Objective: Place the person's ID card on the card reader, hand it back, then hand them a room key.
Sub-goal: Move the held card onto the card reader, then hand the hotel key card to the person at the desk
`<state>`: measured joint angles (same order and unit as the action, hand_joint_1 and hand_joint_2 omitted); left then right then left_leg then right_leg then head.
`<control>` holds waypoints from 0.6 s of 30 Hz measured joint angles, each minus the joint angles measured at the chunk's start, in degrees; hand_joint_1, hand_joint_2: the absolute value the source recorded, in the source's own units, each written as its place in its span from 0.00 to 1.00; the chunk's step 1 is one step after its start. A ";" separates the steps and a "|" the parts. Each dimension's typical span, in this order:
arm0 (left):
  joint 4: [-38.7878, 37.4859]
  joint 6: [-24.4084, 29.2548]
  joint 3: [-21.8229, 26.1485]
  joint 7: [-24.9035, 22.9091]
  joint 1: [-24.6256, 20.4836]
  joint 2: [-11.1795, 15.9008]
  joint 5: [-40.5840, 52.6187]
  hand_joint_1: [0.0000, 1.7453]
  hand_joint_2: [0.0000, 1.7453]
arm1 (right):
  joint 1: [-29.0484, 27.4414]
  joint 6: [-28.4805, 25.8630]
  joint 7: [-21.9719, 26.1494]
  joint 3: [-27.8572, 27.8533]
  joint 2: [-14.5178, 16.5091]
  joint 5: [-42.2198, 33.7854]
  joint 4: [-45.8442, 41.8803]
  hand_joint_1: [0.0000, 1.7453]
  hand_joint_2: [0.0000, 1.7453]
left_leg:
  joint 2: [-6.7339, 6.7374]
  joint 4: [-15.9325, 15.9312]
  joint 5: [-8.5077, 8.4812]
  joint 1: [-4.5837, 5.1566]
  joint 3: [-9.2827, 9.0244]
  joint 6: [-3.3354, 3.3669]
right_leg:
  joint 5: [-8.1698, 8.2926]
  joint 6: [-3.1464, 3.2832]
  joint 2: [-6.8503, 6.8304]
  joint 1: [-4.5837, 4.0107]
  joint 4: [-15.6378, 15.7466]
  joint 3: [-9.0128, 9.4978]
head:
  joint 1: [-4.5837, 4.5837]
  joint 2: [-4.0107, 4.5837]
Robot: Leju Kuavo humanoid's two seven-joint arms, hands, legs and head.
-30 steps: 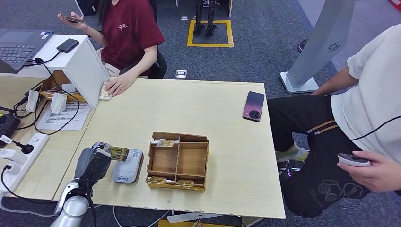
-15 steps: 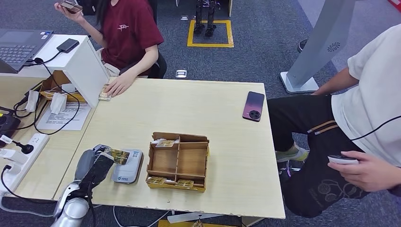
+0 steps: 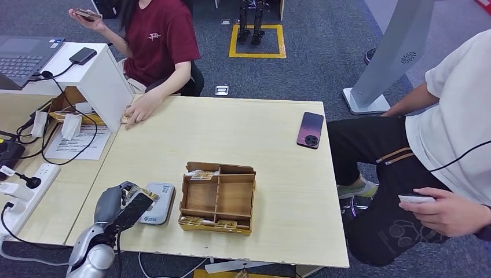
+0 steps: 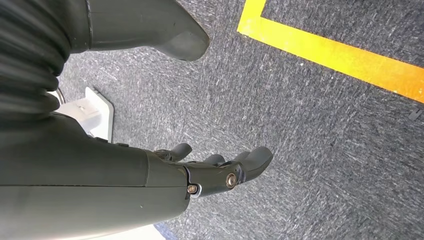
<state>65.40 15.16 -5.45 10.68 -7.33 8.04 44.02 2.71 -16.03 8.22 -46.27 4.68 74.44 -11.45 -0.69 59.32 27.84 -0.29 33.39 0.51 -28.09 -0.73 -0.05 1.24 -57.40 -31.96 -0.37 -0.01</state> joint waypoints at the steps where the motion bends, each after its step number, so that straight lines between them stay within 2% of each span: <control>1: -0.32 0.54 -0.14 -0.31 -0.07 0.00 1.03 1.00 1.00 | 0.00 0.05 0.00 -0.06 0.00 0.05 0.00 0.00 1.00 | 0.00 0.00 0.00 0.00 0.00 0.00 | 0.00 0.00 0.00 0.00 0.00 0.00 | 0.00 0.00; 6: -1.91 2.70 -0.39 -1.35 -0.25 0.00 4.93 1.00 1.00 | 0.01 0.08 0.13 -0.26 0.00 0.45 0.00 0.00 1.00 | 0.00 0.00 0.00 0.00 0.00 0.00 | 0.00 0.00 0.00 0.00 0.00 0.00 | 0.00 -0.01; 10: -2.83 2.81 -0.46 -1.12 -0.42 -0.01 4.64 1.00 1.00 | 0.01 0.11 0.19 -0.37 0.00 0.50 0.00 0.00 1.00 | 0.00 0.00 0.00 0.00 0.00 0.00 | 0.00 0.00 0.00 0.00 0.00 0.00 | 0.00 -0.01; 12: -2.99 1.34 -0.44 1.15 -0.40 -0.13 0.80 1.00 1.00 | 0.01 0.13 0.24 -0.42 0.00 0.57 0.00 0.00 1.00 | -0.01 0.00 0.00 0.00 0.00 0.00 | 0.00 0.00 -0.01 0.00 0.00 0.01 | 0.01 0.00; 16: -1.80 -3.41 0.82 8.51 0.05 -1.43 -14.73 1.00 1.00 | 0.01 -0.15 0.34 -0.59 0.00 0.95 0.00 0.00 1.00 | -0.01 0.00 -0.01 0.00 0.00 0.00 | 0.00 0.00 -0.01 0.00 0.00 0.02 | 0.01 0.01; 18: -0.23 -4.41 1.75 10.42 0.15 -2.28 -20.72 1.00 1.00 | 0.01 -0.40 0.38 -0.61 0.00 1.17 0.00 0.00 1.00 | -0.01 0.00 -0.01 0.00 0.01 -0.01 | 0.00 0.00 -0.01 0.00 0.00 0.01 | 0.01 0.01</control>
<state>65.17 10.75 -3.70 21.10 -7.18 5.76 23.30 2.72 -16.44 8.60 -46.88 4.68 75.61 -11.45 -0.71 59.33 27.83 -0.29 33.39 0.50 -28.09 -0.73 -0.06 1.25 -57.40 -31.94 -0.37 0.00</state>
